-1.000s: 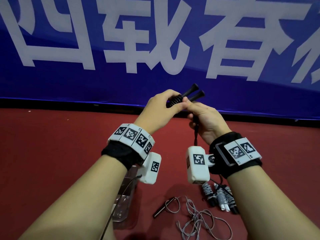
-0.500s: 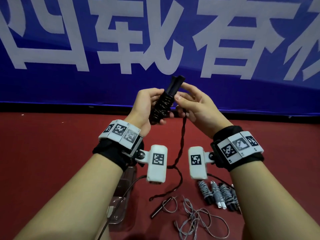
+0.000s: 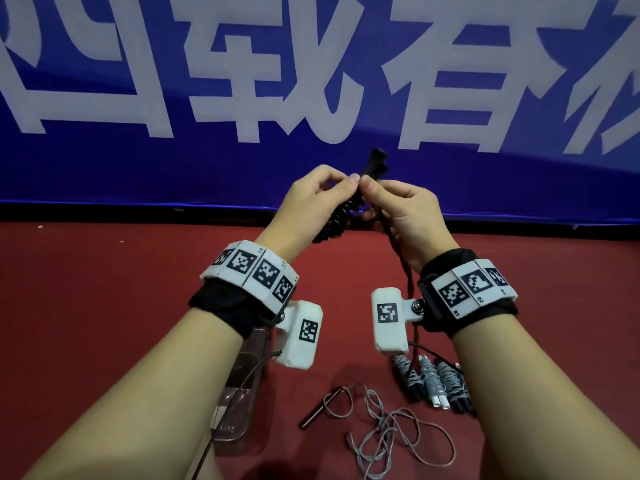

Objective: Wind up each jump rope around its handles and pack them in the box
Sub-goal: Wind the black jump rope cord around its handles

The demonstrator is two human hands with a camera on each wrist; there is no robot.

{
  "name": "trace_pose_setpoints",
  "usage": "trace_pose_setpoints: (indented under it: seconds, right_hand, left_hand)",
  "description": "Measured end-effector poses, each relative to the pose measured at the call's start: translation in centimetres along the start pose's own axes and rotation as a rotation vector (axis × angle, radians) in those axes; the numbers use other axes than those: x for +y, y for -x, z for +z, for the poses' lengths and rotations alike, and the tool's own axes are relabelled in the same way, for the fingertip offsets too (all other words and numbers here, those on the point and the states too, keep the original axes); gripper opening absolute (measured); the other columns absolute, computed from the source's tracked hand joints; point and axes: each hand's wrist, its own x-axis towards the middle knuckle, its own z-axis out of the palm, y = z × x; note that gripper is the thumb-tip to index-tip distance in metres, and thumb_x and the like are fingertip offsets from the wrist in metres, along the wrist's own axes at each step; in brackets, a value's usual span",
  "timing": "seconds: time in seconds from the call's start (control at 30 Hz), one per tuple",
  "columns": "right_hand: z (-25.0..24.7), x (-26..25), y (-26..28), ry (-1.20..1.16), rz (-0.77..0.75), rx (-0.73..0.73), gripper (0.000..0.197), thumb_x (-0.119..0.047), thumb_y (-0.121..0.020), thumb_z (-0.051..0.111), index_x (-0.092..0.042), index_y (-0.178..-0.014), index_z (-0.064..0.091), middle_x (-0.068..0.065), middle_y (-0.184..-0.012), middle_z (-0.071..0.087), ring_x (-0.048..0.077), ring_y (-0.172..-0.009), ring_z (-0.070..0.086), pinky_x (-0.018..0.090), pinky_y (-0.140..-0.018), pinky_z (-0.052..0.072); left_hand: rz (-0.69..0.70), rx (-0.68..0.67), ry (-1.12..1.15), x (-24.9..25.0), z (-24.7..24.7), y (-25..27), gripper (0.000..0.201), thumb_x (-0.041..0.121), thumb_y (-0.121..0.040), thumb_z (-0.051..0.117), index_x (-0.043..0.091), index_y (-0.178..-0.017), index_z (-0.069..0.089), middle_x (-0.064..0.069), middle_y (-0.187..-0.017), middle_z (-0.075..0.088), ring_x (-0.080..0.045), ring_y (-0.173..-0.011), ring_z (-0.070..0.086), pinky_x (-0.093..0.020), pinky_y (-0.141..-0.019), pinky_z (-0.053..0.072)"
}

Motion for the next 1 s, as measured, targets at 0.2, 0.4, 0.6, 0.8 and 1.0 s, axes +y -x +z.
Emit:
trace_pose_setpoints:
  seconds: [0.2,0.4,0.6,0.8,1.0]
  right_hand:
    - [0.3,0.7,-0.4,0.11,0.017,0.185,0.042,-0.047,-0.078,0.084,-0.006,-0.082,0.076,-0.001,-0.068,0.068,0.01,-0.052,0.05,0.023,-0.051,0.039]
    - [0.5,0.9,0.1,0.168,0.053,0.039,0.028,-0.039,-0.089,0.075,-0.015,-0.102,0.079,0.0,-0.084,0.074,0.005,-0.06,0.056,0.022,-0.059,0.042]
    - [-0.5,-0.1,-0.2,0.192,0.043,-0.083,0.023,-0.021,-0.094,0.071,-0.015,-0.115,0.076,-0.004,-0.091,0.073,0.006,-0.067,0.053,0.023,-0.067,0.044]
    - [-0.2,-0.3,-0.1,0.178,0.046,-0.027,0.024,-0.027,-0.085,0.08,-0.014,-0.106,0.078,-0.003,-0.086,0.074,0.006,-0.065,0.056,0.024,-0.062,0.042]
    - [-1.6,-0.6,0.1,0.188,0.013,-0.121,0.019,-0.032,-0.09,0.073,-0.021,-0.105,0.078,-0.004,-0.091,0.074,0.007,-0.074,0.058,0.026,-0.07,0.042]
  left_hand:
    - [-0.048,-0.22,0.021,0.0,-0.9,0.0,0.024,0.031,-0.099,0.066,0.012,-0.113,0.074,-0.014,-0.096,0.076,-0.025,-0.081,0.074,-0.035,-0.069,0.059]
    - [-0.138,-0.137,0.089,-0.5,-0.8,-0.3,0.023,0.017,-0.102,0.059,0.003,-0.112,0.073,-0.02,-0.104,0.075,-0.033,-0.079,0.071,-0.04,-0.07,0.055]
    - [-0.159,-0.124,0.215,0.0,-0.8,0.0,0.032,0.019,-0.106,0.042,0.004,-0.116,0.069,-0.018,-0.103,0.071,-0.022,-0.067,0.063,-0.034,-0.06,0.053]
    - [-0.138,-0.008,0.315,-0.3,0.0,0.1,0.045,0.042,-0.1,0.054,0.0,-0.111,0.066,-0.017,-0.085,0.063,-0.023,-0.052,0.055,-0.031,-0.049,0.043]
    - [-0.254,-0.087,0.474,0.8,0.4,0.4,0.037,0.04,-0.102,0.052,0.007,-0.098,0.067,-0.011,-0.074,0.064,-0.017,-0.047,0.05,-0.025,-0.042,0.036]
